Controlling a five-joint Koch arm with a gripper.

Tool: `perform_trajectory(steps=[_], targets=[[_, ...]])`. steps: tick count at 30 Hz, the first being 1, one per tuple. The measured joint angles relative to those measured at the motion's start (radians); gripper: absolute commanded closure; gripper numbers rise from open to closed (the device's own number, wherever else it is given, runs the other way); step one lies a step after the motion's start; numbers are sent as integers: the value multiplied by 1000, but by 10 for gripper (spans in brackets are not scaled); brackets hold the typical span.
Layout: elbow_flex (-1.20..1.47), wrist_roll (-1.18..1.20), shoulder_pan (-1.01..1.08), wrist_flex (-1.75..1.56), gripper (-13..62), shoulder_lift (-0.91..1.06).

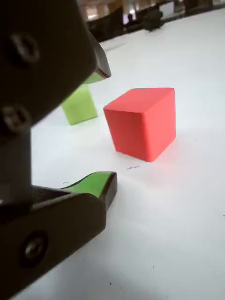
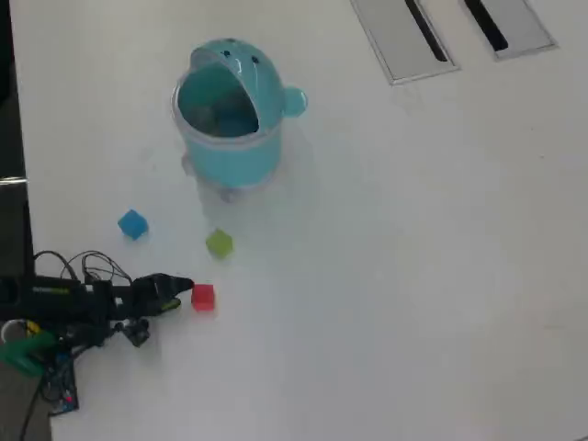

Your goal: Grasp RGB lego blocks and put them in the bin one by one.

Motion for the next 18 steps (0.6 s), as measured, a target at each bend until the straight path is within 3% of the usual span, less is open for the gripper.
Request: perform_trajectory(steps=[18], targets=[[2, -40, -3, -3, 159, 2]])
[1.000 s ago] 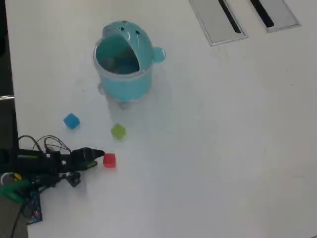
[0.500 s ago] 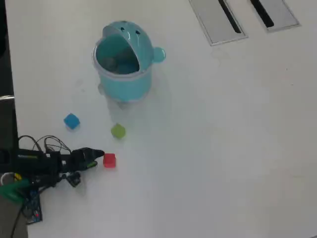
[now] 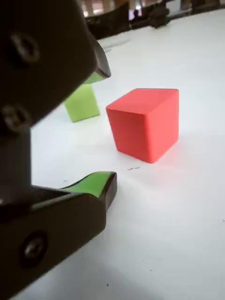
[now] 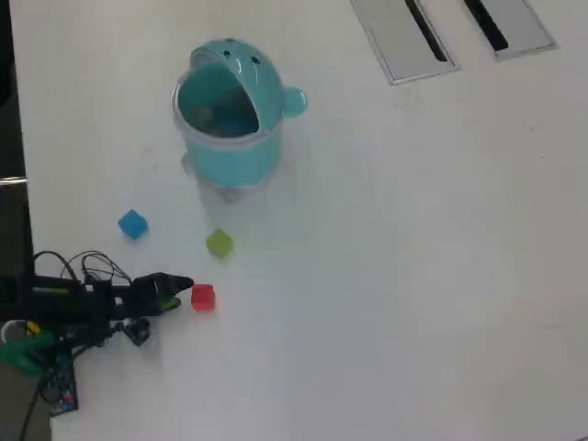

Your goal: Grasp RGB lego blocks and put them in the bin one by one.

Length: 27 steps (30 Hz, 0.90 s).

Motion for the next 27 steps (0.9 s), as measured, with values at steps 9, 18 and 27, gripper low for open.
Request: perform_trajectory(steps=[9, 18, 27], targets=[[-2, -60, 20, -49, 160, 0], [-2, -138, 64, -331, 163, 0], [-2, -319, 87, -666, 163, 0]])
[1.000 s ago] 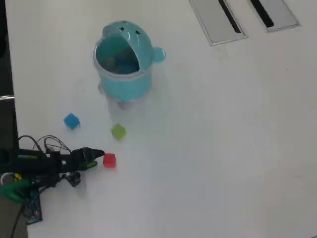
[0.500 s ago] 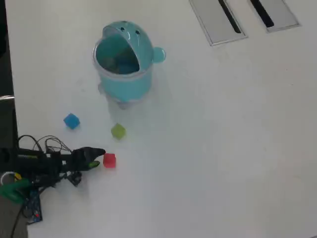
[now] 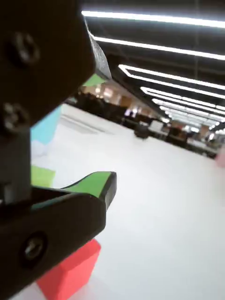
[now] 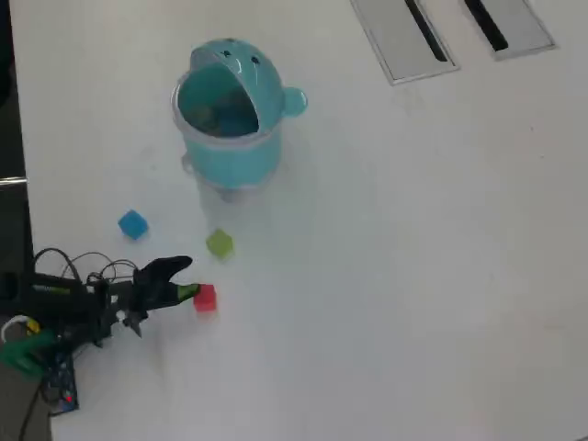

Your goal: Grasp RGB lego blocks and put them in the bin one by one.

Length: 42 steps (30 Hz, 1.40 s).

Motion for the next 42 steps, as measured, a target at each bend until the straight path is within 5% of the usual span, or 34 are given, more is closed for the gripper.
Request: perform_trajectory(steps=[14, 32, 42], targets=[[0, -178, -123, -77, 147, 0], [-3, -994, -46, 0, 163, 0], [-3, -1111, -44, 244, 163, -2]])
